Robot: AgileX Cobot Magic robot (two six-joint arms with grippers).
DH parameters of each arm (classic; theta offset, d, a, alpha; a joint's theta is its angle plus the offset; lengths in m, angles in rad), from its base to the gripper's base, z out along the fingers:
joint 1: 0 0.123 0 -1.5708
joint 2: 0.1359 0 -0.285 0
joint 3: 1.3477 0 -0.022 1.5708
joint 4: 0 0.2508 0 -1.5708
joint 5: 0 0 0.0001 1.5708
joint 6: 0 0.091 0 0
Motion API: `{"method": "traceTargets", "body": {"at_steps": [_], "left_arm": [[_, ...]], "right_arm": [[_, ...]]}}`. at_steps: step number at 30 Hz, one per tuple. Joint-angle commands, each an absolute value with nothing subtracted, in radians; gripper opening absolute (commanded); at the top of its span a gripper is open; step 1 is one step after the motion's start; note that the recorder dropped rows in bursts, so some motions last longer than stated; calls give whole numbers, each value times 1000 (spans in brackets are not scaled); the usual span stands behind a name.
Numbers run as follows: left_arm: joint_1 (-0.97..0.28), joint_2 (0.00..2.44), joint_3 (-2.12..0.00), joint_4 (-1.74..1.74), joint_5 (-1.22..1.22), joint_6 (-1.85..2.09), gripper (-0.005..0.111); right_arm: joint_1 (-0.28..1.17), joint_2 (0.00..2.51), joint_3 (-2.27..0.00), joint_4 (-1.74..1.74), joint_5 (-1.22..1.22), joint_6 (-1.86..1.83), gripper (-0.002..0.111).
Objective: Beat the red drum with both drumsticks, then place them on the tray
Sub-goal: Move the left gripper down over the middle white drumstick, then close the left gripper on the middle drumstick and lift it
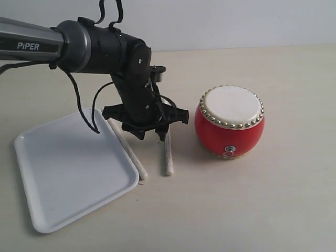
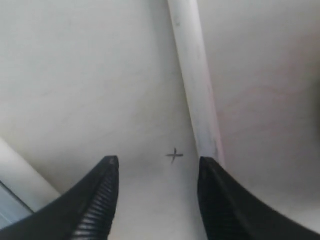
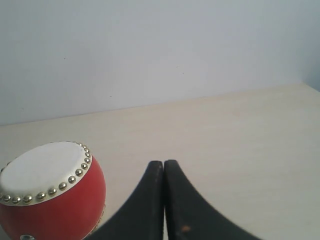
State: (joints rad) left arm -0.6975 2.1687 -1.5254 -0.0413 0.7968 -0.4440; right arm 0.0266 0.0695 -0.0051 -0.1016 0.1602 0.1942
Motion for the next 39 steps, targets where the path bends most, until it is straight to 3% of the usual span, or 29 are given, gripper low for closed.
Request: {"method": "traceTargets", "body": {"at_steps": [1,28,30,35,39], "left_arm": [[-719,2149,-1500,-67,754,-455,48],[-768,2202,-1500,-67,723,-541,48],[-768,2205,-1500,-67,723,-541,41],[-768,2207,-1500,-62,727,-514,3],[-764,2192,-1500,-54,739,-495,0]], "right_arm": [[23,75,0,-105,155,186,0],[23,75,0,-105,155,184,0],[23,75,0,-105,155,184,0],[23,75,0,-105,155,184,0],[23,75,0,-105,155,184,0]]}}
